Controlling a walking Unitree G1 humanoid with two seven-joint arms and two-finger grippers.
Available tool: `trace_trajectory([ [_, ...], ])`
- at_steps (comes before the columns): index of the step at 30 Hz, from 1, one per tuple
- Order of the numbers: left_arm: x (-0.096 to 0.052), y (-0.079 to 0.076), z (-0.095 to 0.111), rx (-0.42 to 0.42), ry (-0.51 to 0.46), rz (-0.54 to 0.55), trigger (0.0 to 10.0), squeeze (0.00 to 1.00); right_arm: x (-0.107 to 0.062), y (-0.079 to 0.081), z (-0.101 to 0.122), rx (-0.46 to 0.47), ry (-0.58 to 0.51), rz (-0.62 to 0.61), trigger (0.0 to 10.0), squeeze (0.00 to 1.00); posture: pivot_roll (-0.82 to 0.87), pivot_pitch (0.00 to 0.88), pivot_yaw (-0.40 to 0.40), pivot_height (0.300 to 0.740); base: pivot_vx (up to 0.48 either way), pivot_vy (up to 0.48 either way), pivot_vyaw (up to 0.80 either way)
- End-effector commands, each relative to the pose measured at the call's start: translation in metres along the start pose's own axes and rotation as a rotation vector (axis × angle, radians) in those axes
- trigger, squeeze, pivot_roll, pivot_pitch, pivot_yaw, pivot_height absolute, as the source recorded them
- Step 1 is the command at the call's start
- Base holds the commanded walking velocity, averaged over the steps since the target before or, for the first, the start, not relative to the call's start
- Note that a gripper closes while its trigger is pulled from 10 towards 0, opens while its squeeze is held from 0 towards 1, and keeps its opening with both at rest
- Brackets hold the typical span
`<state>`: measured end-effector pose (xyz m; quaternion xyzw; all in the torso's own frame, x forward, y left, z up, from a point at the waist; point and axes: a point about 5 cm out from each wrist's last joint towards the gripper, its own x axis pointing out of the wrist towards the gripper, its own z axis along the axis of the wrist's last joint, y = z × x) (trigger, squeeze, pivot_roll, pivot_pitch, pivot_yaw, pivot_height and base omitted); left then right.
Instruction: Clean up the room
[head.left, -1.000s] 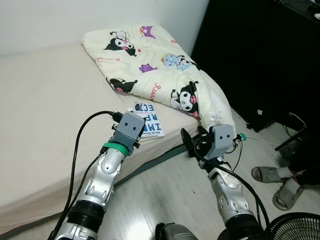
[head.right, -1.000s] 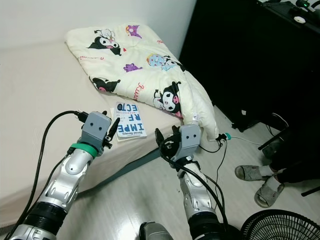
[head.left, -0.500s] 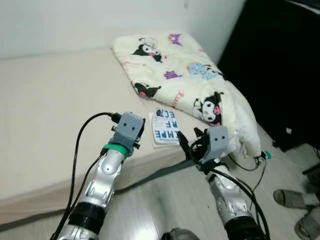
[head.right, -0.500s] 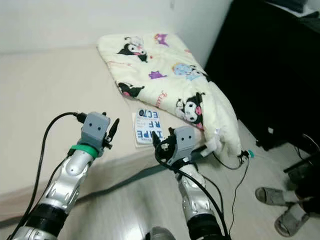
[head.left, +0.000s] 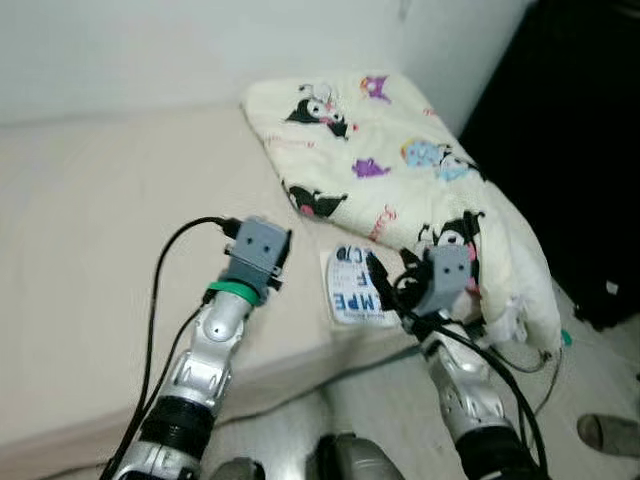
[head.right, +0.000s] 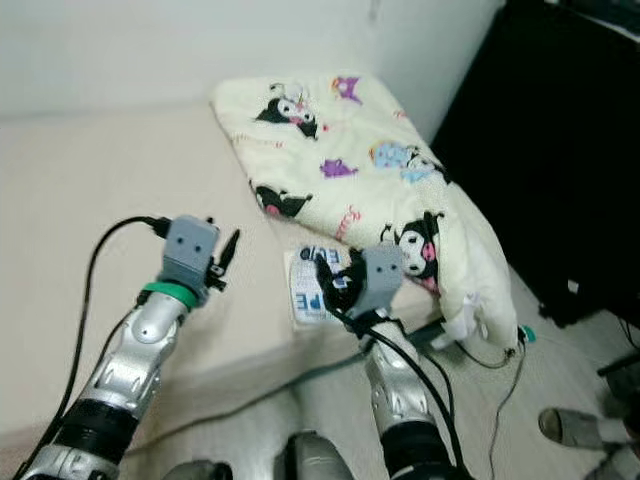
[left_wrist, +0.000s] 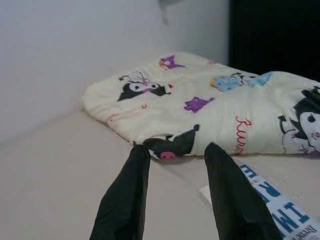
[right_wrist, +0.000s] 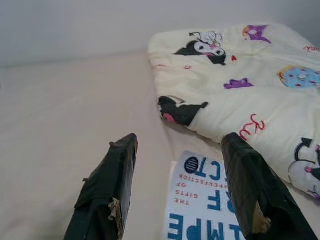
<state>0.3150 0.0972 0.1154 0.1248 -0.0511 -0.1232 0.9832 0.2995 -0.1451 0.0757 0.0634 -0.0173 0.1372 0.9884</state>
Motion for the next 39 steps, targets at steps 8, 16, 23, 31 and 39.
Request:
trace_trajectory([
  [8, -0.005, 0.0, -0.007, 0.007, 0.025, -0.016, 10.0, 0.0, -0.008, -0.003, -0.014, 0.043, 0.067, -0.037, 10.0, 0.0, -0.08, 0.013, -0.018, 0.74, 0.0, 0.0, 0.0],
  [16, -0.005, 0.0, -0.008, 0.013, 0.027, -0.024, 10.0, 0.0, -0.007, -0.013, -0.015, 0.128, 0.059, -0.111, 10.0, 0.0, -0.07, 0.01, -0.013, 0.71, 0.0, 0.0, 0.0],
  [23, -0.006, 0.0, -0.008, 0.02, 0.03, -0.027, 10.0, 0.0, -0.006, -0.014, -0.012, 0.136, 0.049, -0.105, 10.0, 0.0, -0.07, 0.007, -0.012, 0.685, 0.0, 0.0, 0.0],
  [31, -0.005, 0.0, -0.008, 0.024, 0.029, -0.027, 10.0, 0.0, -0.004, -0.013, -0.011, 0.145, 0.046, -0.097, 10.0, 0.0, -0.07, 0.001, -0.011, 0.665, 0.0, 0.0, 0.0],
  [39, -0.004, 0.001, -0.008, 0.028, 0.029, -0.028, 10.0, 0.0, -0.003, -0.012, -0.011, 0.153, 0.044, -0.094, 10.0, 0.0, -0.07, 0.0, -0.008, 0.64, 0.0, 0.0, 0.0],
])
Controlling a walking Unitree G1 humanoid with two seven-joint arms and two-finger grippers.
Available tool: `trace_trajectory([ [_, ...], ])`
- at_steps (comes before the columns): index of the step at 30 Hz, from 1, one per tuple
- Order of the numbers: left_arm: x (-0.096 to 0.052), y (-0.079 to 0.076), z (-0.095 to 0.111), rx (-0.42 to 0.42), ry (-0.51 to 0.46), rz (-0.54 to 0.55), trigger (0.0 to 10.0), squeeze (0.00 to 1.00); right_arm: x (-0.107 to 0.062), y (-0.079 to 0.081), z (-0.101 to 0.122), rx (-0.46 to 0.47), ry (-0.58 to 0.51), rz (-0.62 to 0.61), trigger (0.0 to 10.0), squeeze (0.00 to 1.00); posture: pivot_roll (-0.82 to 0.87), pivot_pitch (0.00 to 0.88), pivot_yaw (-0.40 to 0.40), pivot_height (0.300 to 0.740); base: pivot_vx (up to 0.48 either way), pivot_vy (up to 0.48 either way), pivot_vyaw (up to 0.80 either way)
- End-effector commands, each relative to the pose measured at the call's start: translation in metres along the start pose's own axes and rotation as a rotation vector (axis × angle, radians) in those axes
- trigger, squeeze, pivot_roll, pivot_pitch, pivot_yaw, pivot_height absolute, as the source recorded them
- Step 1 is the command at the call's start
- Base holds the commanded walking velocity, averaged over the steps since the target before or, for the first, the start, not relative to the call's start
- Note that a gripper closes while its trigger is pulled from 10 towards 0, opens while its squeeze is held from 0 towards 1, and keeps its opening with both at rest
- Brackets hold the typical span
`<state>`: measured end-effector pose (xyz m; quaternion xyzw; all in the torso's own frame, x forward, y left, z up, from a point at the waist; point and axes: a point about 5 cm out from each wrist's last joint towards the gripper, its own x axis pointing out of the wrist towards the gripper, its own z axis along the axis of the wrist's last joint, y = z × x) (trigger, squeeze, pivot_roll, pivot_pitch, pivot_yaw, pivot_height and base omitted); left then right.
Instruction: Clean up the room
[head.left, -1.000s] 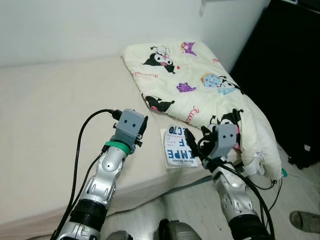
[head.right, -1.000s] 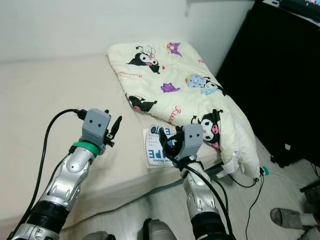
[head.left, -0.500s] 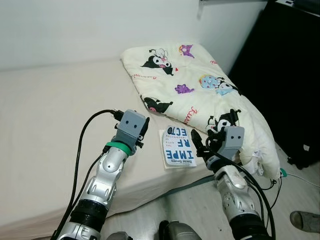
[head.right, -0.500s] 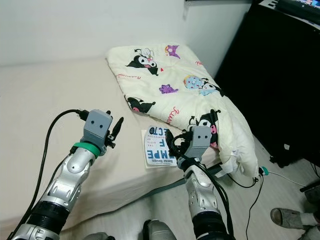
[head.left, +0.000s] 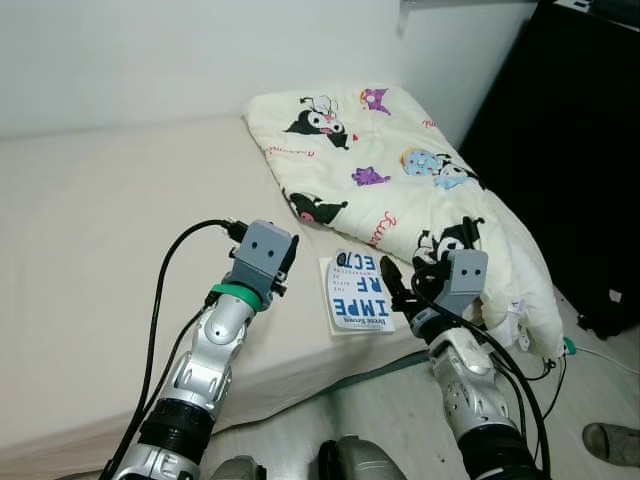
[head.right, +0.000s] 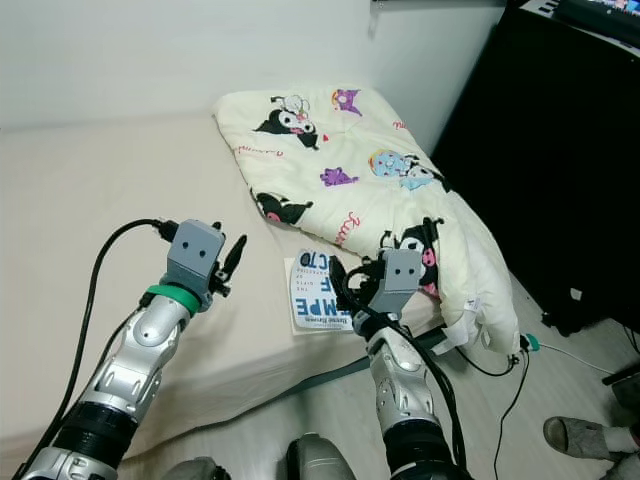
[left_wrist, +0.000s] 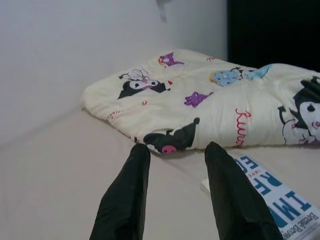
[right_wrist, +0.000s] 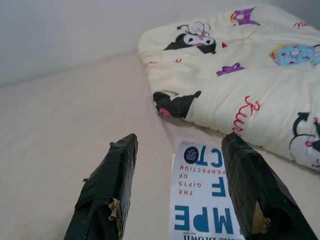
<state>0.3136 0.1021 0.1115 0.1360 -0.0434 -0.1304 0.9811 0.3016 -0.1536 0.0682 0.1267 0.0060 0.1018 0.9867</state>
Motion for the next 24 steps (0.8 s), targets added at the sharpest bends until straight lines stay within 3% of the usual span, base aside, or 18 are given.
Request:
trace_trajectory([
  [1, -0.0009, -0.0024, -0.0033, 0.008, 0.013, -0.01, 10.0, 0.0, -0.0024, -0.0035, -0.0045, 0.022, 0.019, -0.019, 10.0, 0.0, -0.07, 0.002, -0.007, 0.635, 0.0, 0.0, 0.0],
  [24, -0.0009, -0.0044, -0.0043, 0.008, 0.019, -0.017, 10.0, 0.0, -0.01, -0.0056, -0.0033, 0.049, 0.003, 0.003, 10.0, 0.0, -0.08, 0.016, 0.0, 0.551, 0.0, 0.0, 0.0],
])
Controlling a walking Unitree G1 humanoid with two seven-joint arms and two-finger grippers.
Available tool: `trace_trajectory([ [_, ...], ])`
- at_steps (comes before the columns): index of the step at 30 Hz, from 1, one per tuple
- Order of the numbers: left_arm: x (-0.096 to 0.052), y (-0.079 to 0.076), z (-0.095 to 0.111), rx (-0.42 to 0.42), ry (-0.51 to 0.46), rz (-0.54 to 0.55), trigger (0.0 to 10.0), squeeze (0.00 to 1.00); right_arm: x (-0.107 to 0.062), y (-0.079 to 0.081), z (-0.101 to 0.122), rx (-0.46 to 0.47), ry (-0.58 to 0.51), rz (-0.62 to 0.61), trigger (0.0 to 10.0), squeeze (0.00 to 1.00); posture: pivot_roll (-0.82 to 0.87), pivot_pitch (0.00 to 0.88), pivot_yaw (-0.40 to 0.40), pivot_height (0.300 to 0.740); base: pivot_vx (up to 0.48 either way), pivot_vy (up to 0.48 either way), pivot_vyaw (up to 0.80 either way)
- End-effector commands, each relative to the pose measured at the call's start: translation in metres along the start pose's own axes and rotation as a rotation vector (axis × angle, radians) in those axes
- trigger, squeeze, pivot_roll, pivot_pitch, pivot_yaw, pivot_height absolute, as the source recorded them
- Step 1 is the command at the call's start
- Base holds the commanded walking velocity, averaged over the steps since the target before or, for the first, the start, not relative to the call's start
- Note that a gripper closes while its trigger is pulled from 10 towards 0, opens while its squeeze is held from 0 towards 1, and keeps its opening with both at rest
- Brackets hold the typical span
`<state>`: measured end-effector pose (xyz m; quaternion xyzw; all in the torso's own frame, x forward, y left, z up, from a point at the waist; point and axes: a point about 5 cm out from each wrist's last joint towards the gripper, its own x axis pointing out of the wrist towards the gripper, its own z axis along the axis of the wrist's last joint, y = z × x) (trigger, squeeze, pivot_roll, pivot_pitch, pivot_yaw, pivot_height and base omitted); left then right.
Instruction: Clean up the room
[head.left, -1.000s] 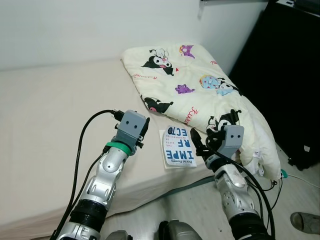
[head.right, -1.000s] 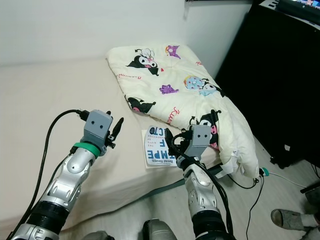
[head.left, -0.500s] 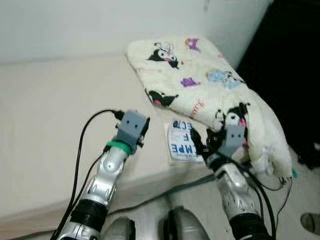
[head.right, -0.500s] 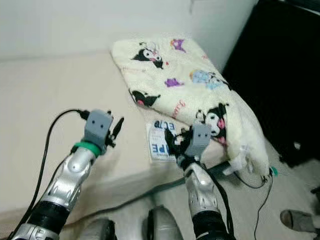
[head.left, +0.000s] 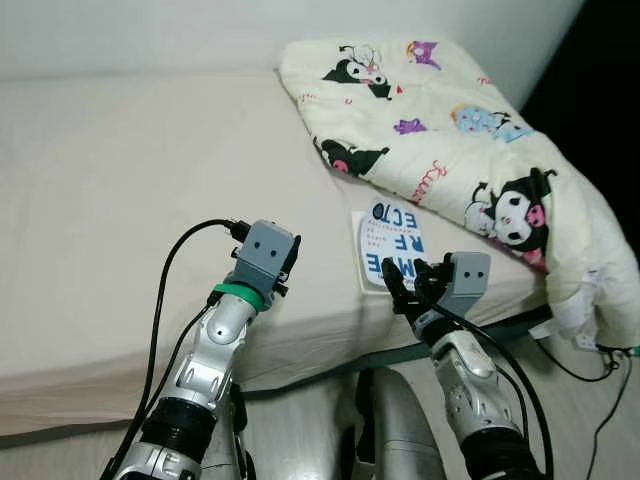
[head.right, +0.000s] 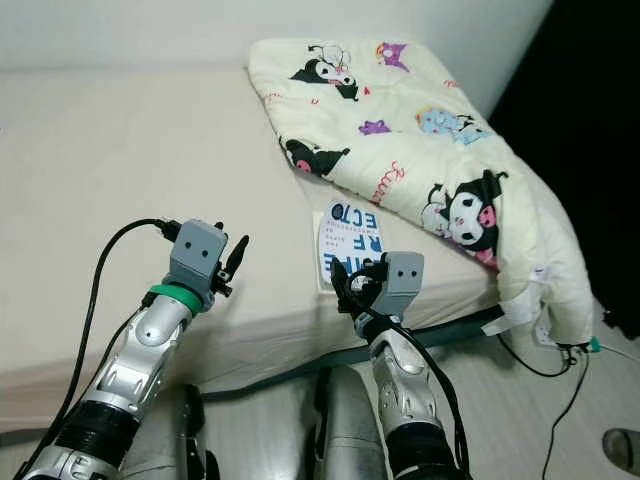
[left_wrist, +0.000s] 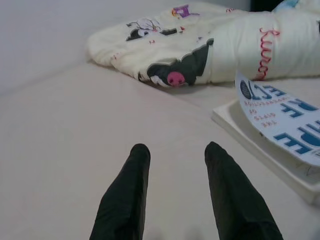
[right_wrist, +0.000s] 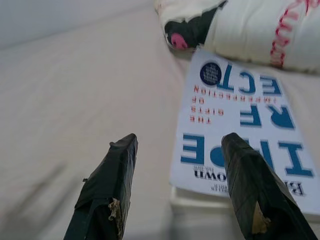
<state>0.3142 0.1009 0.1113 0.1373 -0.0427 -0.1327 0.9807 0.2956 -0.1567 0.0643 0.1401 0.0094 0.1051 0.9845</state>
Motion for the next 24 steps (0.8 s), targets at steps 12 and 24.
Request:
trace_trajectory([
  [12, -0.003, -0.005, -0.005, 0.007, 0.021, -0.022, 10.0, 0.0, -0.025, -0.023, -0.005, 0.103, -0.011, -0.079, 10.0, 0.0, -0.09, 0.033, 0.007, 0.516, 0.0, 0.0, 0.0],
  [24, 0.001, -0.009, 0.001, 0.013, 0.013, -0.047, 10.0, 0.0, -0.038, -0.056, -0.009, 0.472, -0.102, -0.242, 10.0, 0.0, -0.08, 0.065, 0.038, 0.497, 0.0, 0.0, -0.14],
])
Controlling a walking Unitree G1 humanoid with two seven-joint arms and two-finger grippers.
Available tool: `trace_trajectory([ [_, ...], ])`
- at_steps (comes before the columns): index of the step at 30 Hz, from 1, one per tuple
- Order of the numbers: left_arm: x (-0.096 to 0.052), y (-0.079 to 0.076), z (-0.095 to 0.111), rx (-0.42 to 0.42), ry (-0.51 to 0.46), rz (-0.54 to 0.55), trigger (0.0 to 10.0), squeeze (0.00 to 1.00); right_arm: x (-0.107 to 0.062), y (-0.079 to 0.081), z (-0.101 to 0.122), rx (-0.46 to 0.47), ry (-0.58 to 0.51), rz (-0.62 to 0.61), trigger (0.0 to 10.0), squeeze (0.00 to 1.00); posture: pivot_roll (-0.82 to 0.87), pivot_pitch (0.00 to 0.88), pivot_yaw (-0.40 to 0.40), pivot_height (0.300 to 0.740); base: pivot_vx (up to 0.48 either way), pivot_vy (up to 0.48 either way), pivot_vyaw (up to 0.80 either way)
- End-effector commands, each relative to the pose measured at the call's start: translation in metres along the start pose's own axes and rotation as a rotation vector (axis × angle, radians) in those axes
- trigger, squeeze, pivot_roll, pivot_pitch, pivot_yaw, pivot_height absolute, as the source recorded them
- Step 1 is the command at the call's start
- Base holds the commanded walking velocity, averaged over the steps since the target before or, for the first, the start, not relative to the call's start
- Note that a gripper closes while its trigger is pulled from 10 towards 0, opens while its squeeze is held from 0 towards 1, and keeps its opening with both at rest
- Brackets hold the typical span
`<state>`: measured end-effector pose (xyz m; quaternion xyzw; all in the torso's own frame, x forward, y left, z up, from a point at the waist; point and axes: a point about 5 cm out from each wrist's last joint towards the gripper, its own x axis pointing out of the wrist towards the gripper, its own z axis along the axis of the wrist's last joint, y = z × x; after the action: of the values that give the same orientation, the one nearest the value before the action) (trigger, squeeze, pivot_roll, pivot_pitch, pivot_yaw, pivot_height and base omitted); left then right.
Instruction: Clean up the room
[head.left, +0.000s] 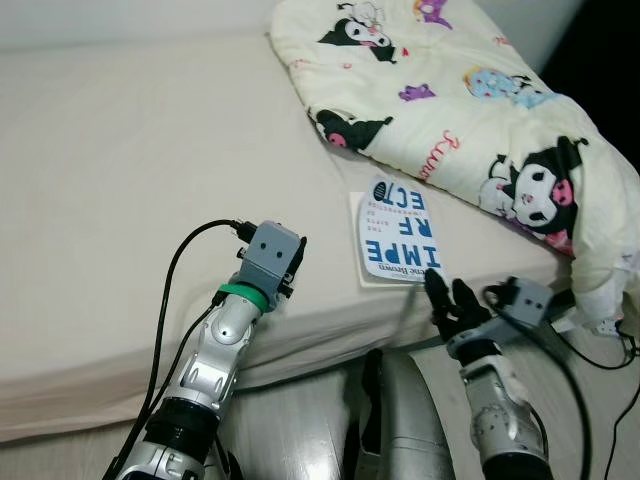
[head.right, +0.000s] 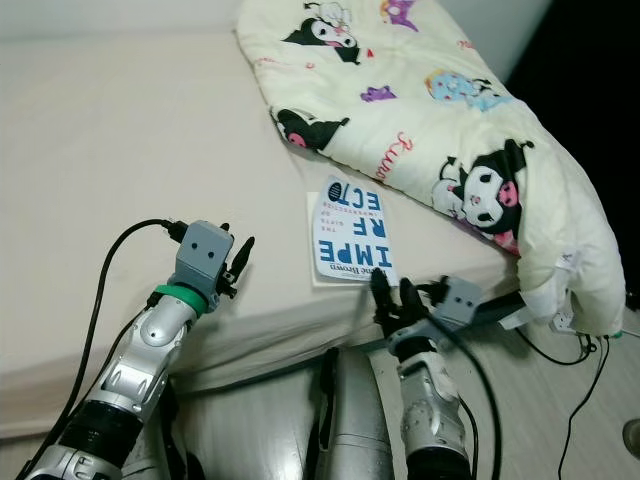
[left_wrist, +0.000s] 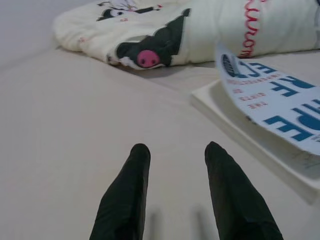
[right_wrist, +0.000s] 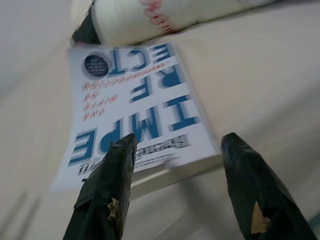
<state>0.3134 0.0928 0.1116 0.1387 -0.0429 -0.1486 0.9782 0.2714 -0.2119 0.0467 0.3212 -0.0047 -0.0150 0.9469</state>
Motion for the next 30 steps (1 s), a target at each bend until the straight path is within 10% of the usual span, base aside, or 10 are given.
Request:
trace_trajectory([
  [1, 0.002, -0.001, 0.0, 0.017, 0.014, -0.021, 10.0, 0.0, -0.001, -0.011, -0.003, 0.178, -0.002, -0.027, 10.0, 0.0, -0.08, 0.071, 0.042, 0.497, 0.0, 0.0, 0.0],
  [30, 0.0, 0.019, 0.008, 0.076, 0.015, -0.011, 10.0, 0.0, 0.036, 0.003, 0.002, 0.456, 0.039, 0.141, 10.0, 0.0, 0.03, 0.128, 0.091, 0.497, 0.0, 0.0, 0.0],
])
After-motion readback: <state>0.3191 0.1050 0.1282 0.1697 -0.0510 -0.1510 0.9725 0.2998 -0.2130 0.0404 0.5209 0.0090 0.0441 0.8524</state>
